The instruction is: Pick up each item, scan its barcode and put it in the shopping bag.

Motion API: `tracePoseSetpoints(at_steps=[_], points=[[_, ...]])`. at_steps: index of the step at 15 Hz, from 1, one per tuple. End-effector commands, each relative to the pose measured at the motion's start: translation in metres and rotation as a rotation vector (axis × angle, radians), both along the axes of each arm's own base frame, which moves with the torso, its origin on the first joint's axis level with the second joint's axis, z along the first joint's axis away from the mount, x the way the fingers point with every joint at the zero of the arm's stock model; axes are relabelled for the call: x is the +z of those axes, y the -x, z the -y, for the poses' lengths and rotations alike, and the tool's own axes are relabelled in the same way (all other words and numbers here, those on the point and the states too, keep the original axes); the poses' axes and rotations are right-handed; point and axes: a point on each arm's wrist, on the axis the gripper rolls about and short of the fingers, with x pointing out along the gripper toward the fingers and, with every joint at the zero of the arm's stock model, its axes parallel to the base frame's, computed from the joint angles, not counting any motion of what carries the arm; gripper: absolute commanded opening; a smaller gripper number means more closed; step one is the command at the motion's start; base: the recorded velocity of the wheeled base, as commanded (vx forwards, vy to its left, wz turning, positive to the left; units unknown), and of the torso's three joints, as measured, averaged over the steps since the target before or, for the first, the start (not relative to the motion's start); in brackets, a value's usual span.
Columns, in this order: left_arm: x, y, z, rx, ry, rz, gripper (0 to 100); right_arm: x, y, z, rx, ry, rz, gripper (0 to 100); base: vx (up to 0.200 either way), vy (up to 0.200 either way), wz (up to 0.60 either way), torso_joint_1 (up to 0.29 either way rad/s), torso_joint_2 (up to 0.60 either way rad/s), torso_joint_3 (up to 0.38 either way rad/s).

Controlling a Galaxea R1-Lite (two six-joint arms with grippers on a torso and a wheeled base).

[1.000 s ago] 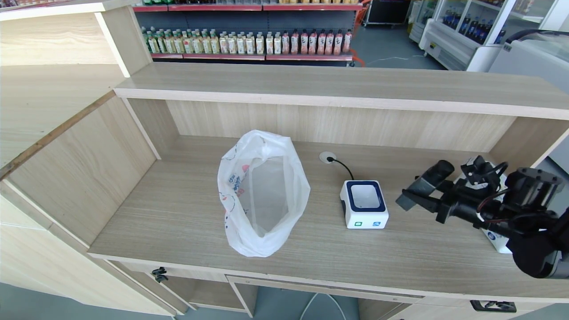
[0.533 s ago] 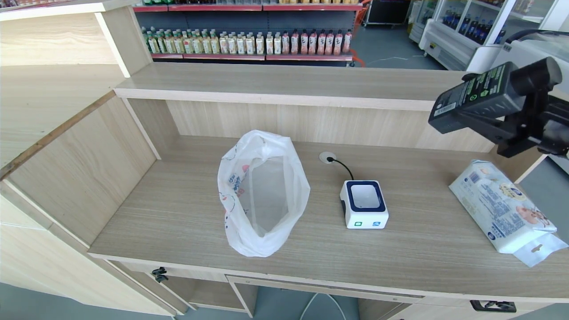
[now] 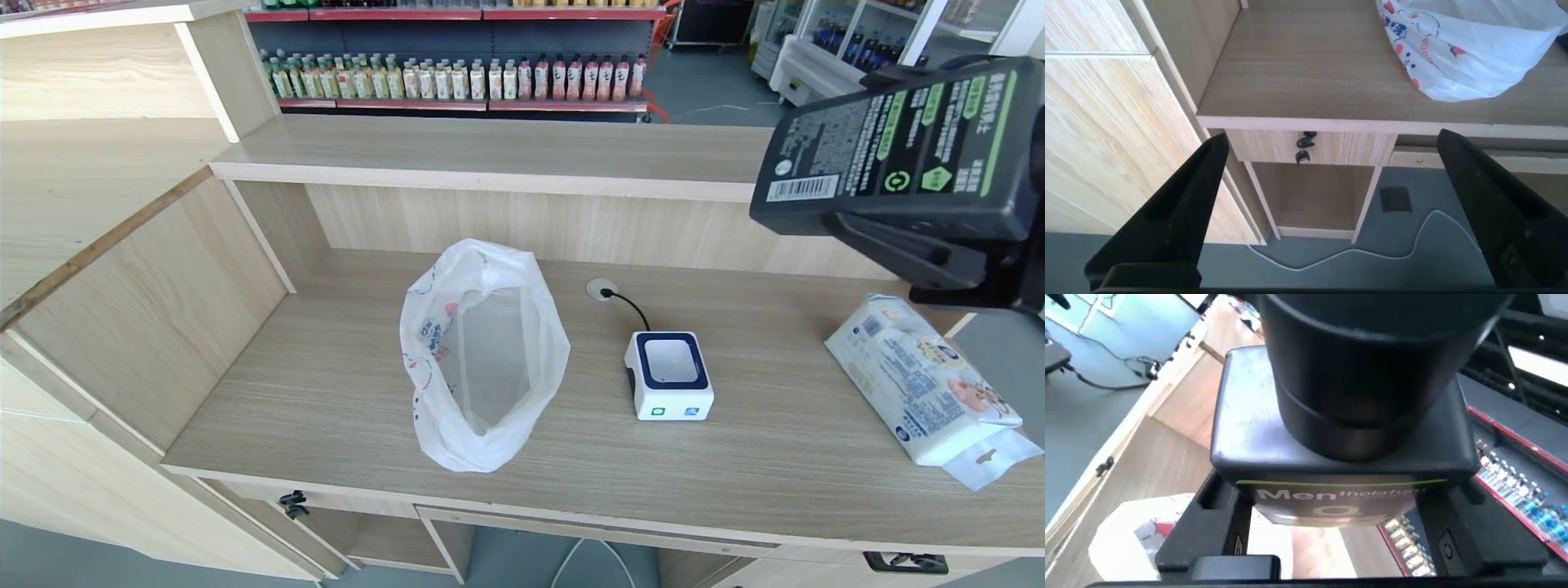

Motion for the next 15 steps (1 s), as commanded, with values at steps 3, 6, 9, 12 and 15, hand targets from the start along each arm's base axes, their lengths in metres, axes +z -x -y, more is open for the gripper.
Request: tracePoseSetpoints(at_steps=[3,6,9,12,15], points=[[0.0,0.0,0.0,0.001,0.0,0.001,100,-0.003,0.061,-0.031,0.216,-0.023,0.056,0,0.0,0.0,0.0,0.0,0.0,0.0],[0.0,0.0,0.0,0.0,0.0,0.001,100,-0.001,0.072,-0.036,0.268,-0.032,0.076,0,0.0,0.0,0.0,0.0,0.0,0.0],[0.0,0.0,0.0,0.001,-0.001,0.001,100,-0.002,0.078,-0.033,0.27,-0.033,0.08,0,0.0,0.0,0.0,0.0,0.0,0.0],[0.0,0.0,0.0,0.001,-0.001,0.001,100,-0.002,0.08,-0.032,0.27,-0.034,0.082,0,0.0,0.0,0.0,0.0,0.0,0.0],[0.0,0.0,0.0,0.0,-0.001,0.001,100,-0.004,0.081,-0.031,0.27,-0.032,0.076,0,0.0,0.0,0.0,0.0,0.0,0.0]])
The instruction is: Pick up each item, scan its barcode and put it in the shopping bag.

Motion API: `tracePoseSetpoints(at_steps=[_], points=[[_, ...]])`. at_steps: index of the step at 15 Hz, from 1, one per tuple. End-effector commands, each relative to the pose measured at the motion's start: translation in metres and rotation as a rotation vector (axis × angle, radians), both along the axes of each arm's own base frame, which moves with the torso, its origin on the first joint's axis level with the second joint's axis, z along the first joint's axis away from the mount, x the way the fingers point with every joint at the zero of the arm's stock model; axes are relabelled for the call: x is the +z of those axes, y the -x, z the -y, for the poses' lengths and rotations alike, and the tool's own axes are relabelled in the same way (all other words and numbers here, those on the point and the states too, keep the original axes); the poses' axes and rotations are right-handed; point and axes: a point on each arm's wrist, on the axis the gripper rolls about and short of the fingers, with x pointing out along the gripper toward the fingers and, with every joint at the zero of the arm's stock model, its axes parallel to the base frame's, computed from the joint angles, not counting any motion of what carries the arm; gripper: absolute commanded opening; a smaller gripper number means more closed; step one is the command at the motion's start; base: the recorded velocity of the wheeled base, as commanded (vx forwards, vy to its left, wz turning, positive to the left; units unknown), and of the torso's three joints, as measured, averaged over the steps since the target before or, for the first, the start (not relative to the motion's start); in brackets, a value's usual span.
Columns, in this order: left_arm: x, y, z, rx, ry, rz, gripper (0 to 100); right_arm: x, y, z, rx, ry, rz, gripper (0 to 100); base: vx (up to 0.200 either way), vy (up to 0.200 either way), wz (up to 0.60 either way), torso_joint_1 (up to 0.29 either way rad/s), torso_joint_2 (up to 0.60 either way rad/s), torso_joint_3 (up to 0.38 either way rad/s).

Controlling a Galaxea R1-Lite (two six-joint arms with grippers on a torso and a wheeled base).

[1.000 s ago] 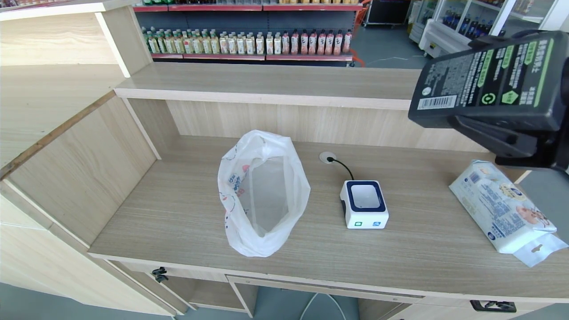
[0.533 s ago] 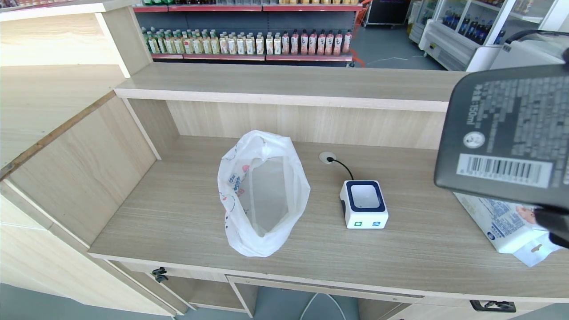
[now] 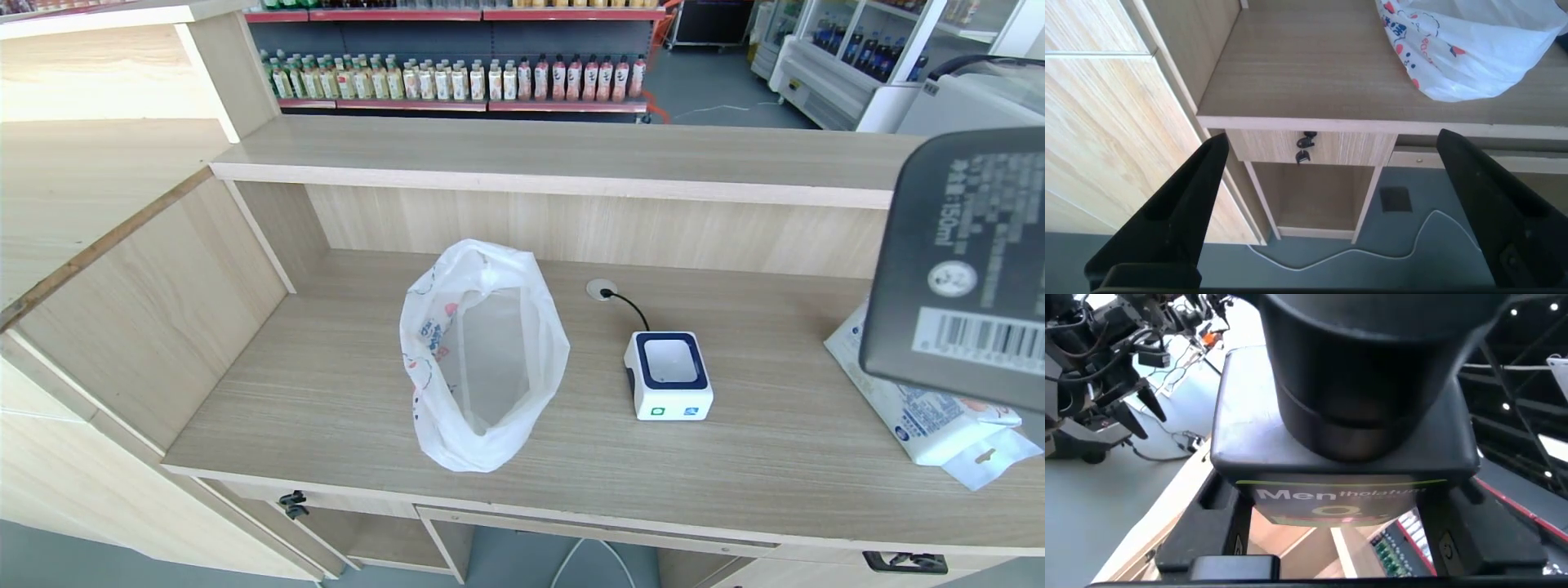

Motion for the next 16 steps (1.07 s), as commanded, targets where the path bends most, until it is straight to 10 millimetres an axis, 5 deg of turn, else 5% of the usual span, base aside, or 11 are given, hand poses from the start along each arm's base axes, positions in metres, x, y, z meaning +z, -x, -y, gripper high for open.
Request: tracePoseSetpoints(at_steps=[1,5,7,9,13,16], points=[[0.0,0.0,0.0,0.0,-0.001,0.001,100,0.0,0.001,0.001,0.001,0.0,0.002,0,0.0,0.0,0.0,0.0,0.0,0.0],[0.0,0.0,0.0,-0.001,-0.001,0.001,100,-0.012,-0.019,0.028,-0.304,0.052,-0.332,0,0.0,0.0,0.0,0.0,0.0,0.0],[0.0,0.0,0.0,-0.001,-0.001,0.001,100,-0.017,-0.007,0.055,-0.586,-0.051,-0.856,0,0.0,0.0,0.0,0.0,0.0,0.0],[0.0,0.0,0.0,0.0,0.0,0.001,100,-0.018,0.012,0.072,-0.735,-0.201,-1.152,0,0.0,0.0,0.0,0.0,0.0,0.0],[0.0,0.0,0.0,-0.001,-0.001,0.001,100,-0.038,0.001,0.102,-1.077,-0.475,-1.42,0,0.0,0.0,0.0,0.0,0.0,0.0],[0.0,0.0,0.0,-0.001,0.0,0.001,100,-0.044,-0.007,0.11,-1.266,-0.468,-1.488,0,0.0,0.0,0.0,0.0,0.0,0.0]])
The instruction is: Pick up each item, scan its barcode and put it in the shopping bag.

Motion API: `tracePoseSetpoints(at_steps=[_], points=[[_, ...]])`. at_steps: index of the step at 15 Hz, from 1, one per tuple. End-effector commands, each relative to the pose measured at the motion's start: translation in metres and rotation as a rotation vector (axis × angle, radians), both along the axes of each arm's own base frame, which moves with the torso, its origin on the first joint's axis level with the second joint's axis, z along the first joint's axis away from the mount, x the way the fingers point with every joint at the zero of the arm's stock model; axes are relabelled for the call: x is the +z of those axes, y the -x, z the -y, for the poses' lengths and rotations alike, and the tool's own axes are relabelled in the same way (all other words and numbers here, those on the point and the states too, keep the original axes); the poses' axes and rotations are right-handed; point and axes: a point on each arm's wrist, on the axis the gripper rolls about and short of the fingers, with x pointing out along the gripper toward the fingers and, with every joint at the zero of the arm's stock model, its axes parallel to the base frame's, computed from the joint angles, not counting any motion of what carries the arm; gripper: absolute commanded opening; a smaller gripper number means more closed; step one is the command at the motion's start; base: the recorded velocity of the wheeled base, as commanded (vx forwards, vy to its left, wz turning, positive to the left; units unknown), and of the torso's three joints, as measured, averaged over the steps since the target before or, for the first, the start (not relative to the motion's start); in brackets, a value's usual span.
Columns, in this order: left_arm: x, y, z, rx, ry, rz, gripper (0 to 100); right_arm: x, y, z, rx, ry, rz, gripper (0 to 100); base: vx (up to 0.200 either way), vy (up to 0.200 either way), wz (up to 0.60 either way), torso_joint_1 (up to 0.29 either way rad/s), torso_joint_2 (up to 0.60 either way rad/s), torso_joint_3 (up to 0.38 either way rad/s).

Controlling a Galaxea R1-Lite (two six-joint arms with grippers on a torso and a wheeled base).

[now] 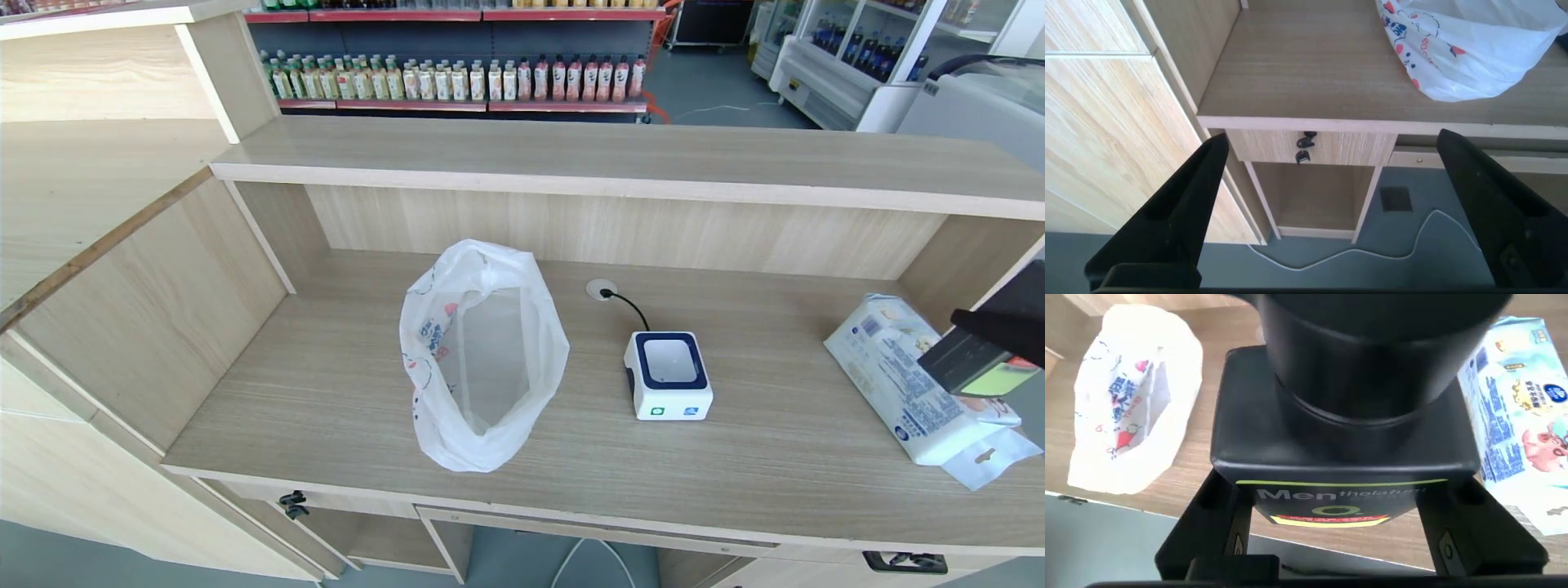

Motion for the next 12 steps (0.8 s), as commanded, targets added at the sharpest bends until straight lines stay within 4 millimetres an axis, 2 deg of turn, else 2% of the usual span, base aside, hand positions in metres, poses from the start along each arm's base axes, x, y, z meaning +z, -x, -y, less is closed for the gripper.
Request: tracePoseSetpoints(at_steps=[1,4,6,9,12], points=[[0.0,0.0,0.0,0.0,0.0,0.001,100,0.002,-0.005,0.008,-0.046,0.064,-0.024,0,0.0,0.0,0.0,0.0,0.0,0.0],[0.0,0.0,0.0,0.0,0.0,0.001,100,0.0,-0.003,0.011,-0.081,0.107,-0.047,0,0.0,0.0,0.0,0.0,0.0,0.0],[0.0,0.0,0.0,0.0,-0.001,0.001,100,-0.002,-0.006,0.013,-0.167,0.14,-0.074,0,0.0,0.0,0.0,0.0,0.0,0.0],[0.0,0.0,0.0,-0.001,0.0,0.001,100,0.001,-0.009,0.018,-0.257,0.3,-0.092,0,0.0,0.0,0.0,0.0,0.0,0.0],[0.0,0.0,0.0,-0.001,0.0,0.001,100,0.002,-0.011,0.019,-0.259,0.314,-0.099,0,0.0,0.0,0.0,0.0,0.0,0.0]])
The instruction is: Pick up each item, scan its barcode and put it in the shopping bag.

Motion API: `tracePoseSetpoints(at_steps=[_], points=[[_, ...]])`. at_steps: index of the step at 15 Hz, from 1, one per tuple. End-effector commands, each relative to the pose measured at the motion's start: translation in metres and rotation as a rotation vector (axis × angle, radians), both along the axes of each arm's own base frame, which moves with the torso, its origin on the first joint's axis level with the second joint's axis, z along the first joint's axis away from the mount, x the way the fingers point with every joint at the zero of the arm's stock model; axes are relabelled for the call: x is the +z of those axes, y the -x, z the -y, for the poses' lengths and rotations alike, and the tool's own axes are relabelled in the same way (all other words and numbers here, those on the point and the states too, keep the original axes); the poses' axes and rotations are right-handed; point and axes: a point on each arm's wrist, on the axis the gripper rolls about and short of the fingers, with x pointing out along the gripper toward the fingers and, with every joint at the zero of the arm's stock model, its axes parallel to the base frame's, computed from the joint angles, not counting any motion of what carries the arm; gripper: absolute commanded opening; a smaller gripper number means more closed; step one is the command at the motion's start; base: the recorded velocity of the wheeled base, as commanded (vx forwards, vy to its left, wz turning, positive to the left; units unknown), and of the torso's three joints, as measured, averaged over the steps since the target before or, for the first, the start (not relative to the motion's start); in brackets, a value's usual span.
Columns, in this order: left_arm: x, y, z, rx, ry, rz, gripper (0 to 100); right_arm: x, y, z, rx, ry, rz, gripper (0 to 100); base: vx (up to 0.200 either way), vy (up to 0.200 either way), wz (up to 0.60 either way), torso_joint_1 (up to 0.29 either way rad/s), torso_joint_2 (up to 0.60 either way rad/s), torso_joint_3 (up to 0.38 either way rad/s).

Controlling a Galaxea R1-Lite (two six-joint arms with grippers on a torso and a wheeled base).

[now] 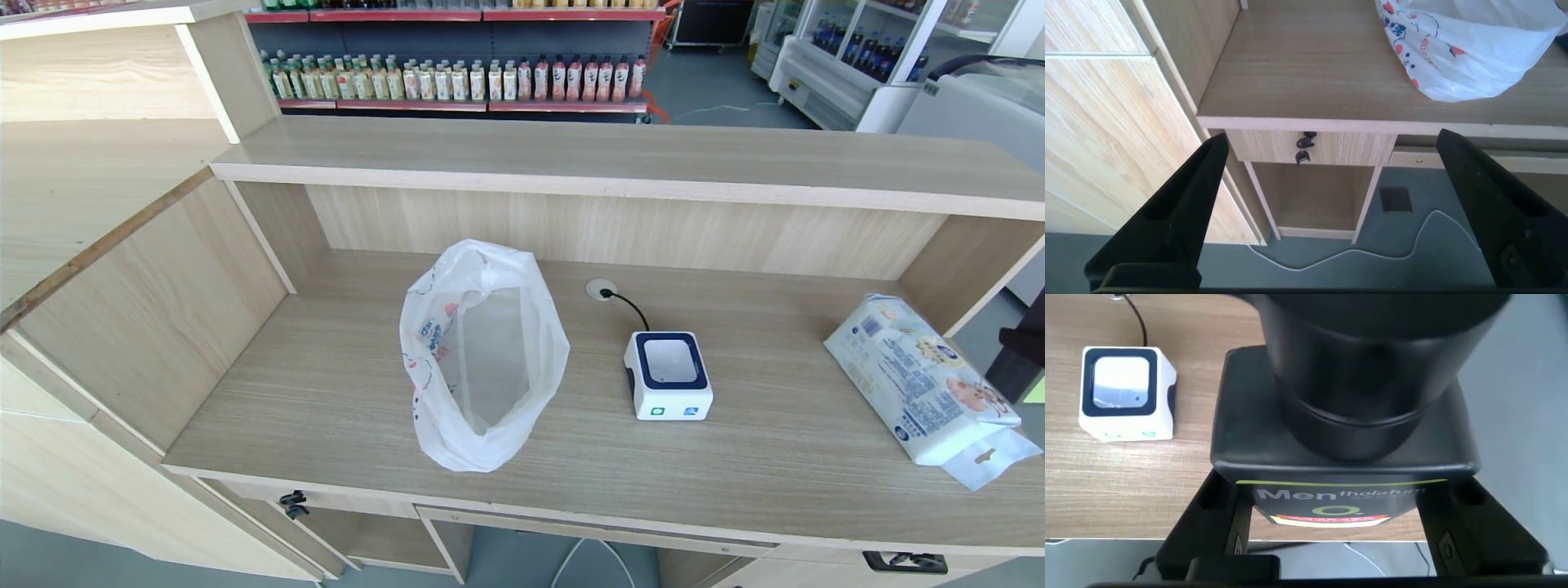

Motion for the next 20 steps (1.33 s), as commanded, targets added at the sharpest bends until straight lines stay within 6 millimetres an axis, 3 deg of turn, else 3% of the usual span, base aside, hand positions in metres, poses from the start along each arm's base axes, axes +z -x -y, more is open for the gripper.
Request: tracePoseSetpoints(at_steps=[1,8,12,16,20], points=[[0.0,0.0,0.0,-0.001,-0.001,0.001,100,0.0,-0.003,0.001,-0.002,-0.002,-0.011,0,0.0,0.0,0.6,0.002,0.0,-0.007],[0.0,0.0,0.0,0.0,-0.001,0.001,100,-0.007,-0.021,0.004,-0.006,-0.02,-0.077,0,0.0,0.0,0.51,0.002,0.0,0.001],[0.0,0.0,0.0,0.0,-0.001,0.001,100,-0.03,-0.05,0.015,-0.054,-0.08,-0.209,0,0.0,0.0,0.0,0.0,0.0,0.0],[0.0,0.0,0.0,0.0,0.001,0.001,100,-0.042,-0.091,0.019,-0.125,-0.281,-0.251,0,0.0,0.0,0.0,0.0,0.0,0.0],[0.0,0.0,0.0,-0.001,-0.001,0.001,100,-0.063,-0.111,0.018,-0.156,-0.363,-0.323,0,0.0,0.0,0.0,0.0,0.0,0.0]])
